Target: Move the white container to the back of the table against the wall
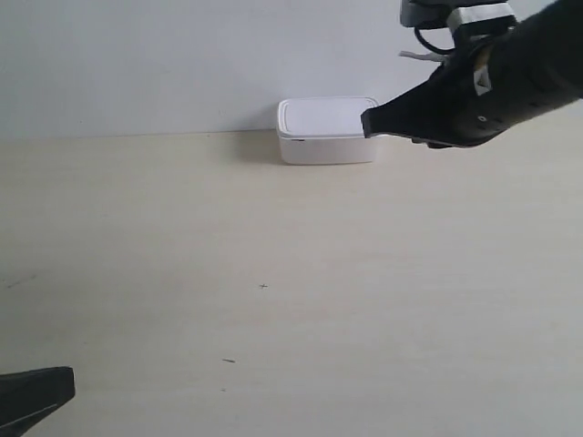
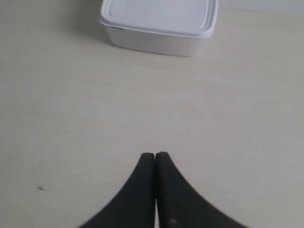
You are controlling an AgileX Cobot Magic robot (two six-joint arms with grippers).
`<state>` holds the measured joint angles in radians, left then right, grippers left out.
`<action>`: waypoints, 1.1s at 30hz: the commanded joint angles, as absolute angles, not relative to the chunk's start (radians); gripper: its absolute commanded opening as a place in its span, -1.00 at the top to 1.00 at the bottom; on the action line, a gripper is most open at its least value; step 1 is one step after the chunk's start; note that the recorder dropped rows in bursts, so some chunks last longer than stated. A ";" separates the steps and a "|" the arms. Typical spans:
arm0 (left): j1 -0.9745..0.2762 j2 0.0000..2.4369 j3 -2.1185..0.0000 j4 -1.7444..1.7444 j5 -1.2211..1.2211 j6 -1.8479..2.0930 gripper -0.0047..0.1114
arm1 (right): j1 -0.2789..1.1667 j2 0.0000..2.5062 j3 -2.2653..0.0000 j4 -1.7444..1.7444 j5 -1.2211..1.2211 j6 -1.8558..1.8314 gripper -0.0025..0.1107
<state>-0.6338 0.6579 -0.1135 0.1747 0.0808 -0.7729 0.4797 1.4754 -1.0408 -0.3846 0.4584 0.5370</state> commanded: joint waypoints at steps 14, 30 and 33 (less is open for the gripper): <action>-0.641 0.649 -0.027 0.180 -0.203 -0.761 0.92 | 0.678 0.934 -0.585 -0.310 0.142 0.542 0.96; -0.641 0.649 -0.027 0.173 -0.238 -0.738 0.92 | 0.774 0.533 -0.296 -0.211 0.092 0.551 0.96; -0.641 0.649 -0.011 0.173 -0.278 -0.687 0.92 | 0.774 0.457 -0.207 -0.211 0.000 0.551 0.96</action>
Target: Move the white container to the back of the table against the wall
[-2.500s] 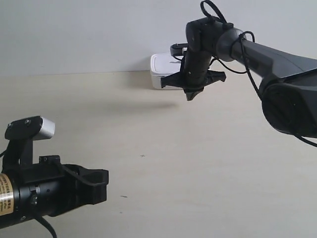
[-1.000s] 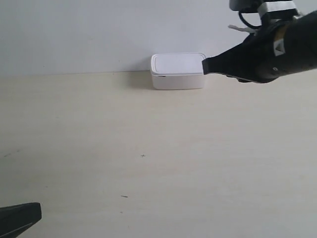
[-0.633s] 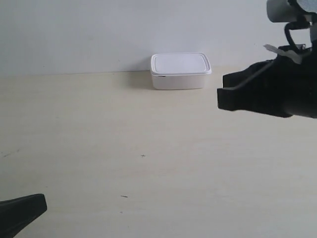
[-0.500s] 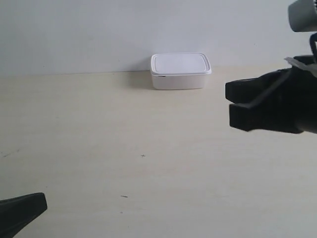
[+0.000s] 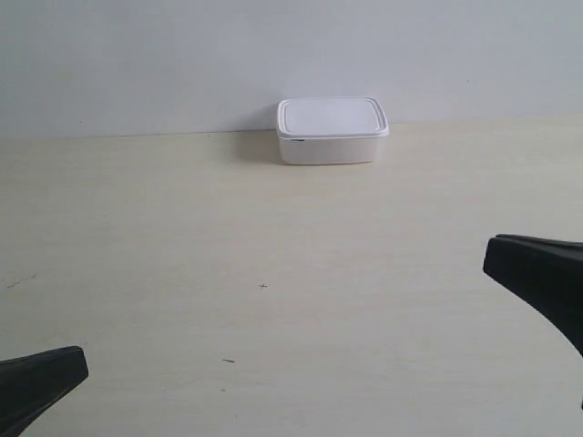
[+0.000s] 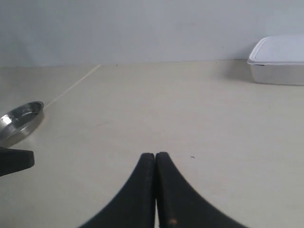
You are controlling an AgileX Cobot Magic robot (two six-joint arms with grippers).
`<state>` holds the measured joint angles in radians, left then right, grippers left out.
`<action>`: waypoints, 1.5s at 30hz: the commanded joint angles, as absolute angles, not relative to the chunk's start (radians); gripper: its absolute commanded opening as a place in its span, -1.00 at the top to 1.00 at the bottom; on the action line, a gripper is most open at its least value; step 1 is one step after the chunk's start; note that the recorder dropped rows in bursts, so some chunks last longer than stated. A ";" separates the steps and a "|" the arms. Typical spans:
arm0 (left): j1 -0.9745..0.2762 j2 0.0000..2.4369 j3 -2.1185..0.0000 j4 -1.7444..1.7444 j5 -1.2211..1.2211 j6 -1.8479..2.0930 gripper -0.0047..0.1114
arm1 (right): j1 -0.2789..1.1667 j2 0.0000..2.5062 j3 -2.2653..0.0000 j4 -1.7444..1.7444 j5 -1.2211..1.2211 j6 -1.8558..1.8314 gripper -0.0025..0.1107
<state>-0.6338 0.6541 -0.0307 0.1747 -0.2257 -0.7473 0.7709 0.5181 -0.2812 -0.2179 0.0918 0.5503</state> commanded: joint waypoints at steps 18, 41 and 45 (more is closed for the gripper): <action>-0.640 0.649 0.000 0.173 -0.246 -0.609 0.92 | 0.774 0.363 0.000 -0.329 -0.301 0.549 0.96; -0.647 0.617 0.000 0.173 -0.243 -0.605 0.92 | 0.774 0.363 0.000 -0.320 -0.270 0.549 0.96; -0.644 0.512 0.000 0.173 -0.241 -0.605 0.92 | 0.774 0.305 0.000 -0.320 -0.257 0.549 0.96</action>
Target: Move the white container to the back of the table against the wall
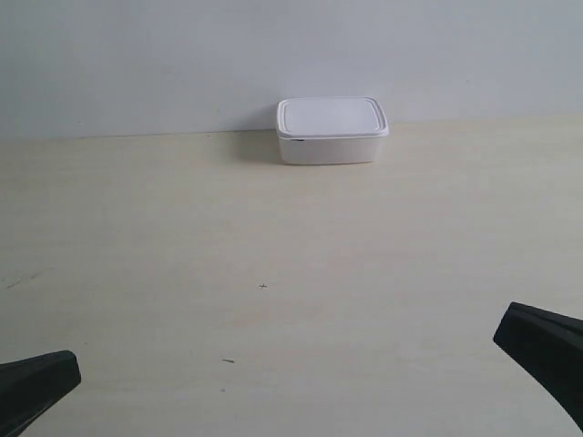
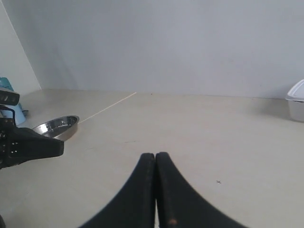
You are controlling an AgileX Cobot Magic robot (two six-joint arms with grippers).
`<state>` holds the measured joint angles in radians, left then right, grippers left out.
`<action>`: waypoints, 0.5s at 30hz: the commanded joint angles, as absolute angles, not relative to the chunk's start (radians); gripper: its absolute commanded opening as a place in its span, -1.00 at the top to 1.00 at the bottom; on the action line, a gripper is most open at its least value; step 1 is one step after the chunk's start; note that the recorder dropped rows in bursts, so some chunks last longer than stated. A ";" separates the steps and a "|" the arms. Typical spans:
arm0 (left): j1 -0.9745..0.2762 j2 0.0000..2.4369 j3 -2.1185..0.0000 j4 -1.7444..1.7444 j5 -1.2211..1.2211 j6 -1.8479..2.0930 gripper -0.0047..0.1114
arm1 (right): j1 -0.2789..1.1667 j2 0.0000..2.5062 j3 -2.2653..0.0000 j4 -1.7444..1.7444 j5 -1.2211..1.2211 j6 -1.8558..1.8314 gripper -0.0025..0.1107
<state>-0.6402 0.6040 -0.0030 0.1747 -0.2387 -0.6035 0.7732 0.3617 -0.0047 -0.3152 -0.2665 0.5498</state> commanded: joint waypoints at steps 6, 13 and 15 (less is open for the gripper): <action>-0.597 0.298 0.000 0.173 -0.238 -0.605 0.92 | 0.717 0.127 0.000 -0.320 -0.257 0.549 0.96; -0.493 0.068 0.000 0.173 -0.238 -0.605 0.92 | 0.573 0.025 0.000 -0.320 -0.257 0.549 0.96; -0.456 0.007 0.000 0.173 -0.238 -0.605 0.92 | 0.534 0.002 0.000 -0.320 -0.257 0.549 0.96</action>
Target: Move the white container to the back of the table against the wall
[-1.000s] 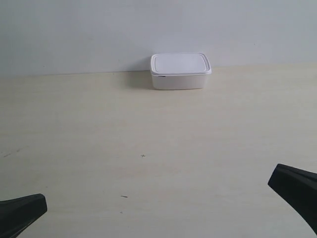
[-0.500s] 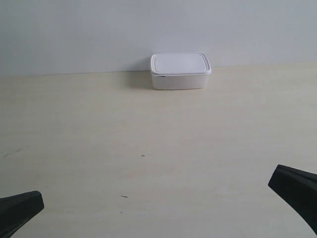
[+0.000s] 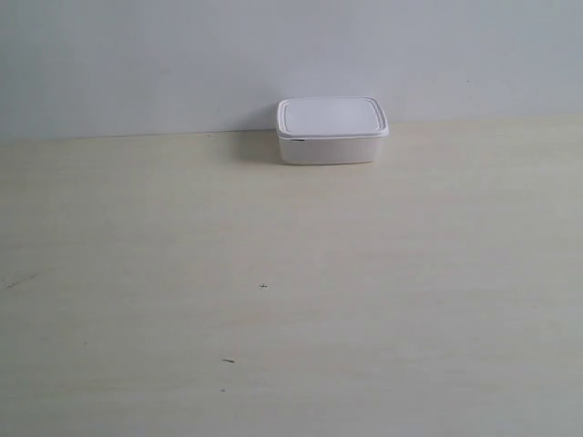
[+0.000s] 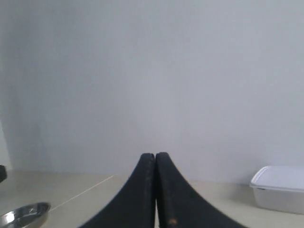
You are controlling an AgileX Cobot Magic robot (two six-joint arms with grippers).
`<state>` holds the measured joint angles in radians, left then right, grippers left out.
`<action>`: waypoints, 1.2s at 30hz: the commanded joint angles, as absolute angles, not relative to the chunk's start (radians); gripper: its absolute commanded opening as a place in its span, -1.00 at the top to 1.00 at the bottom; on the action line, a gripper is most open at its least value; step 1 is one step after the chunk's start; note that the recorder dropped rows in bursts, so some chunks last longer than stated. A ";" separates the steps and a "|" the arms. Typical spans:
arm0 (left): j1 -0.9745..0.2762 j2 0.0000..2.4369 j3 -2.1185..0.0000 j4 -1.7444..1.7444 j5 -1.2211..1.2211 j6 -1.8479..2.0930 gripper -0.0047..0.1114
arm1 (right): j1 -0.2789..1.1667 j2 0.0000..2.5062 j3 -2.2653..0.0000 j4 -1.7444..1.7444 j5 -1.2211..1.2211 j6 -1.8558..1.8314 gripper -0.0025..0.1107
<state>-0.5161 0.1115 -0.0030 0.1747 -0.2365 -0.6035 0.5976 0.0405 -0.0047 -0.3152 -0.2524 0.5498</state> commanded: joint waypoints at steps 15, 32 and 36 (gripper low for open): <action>-0.003 0.000 0.000 0.173 -0.267 -0.605 0.92 | 0.224 0.000 0.000 -0.316 -0.255 0.549 0.96; 0.419 0.000 0.000 0.173 -0.267 -0.605 0.92 | -0.066 0.000 0.000 -0.316 -0.255 0.549 0.96; 0.419 0.000 0.000 0.173 -0.267 -0.605 0.92 | -0.066 0.000 0.000 -0.316 -0.255 0.549 0.96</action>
<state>0.4145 0.0059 -0.0030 0.1747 -0.2578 -0.6035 -0.0587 0.0063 -0.0047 -0.3134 -0.2524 0.5498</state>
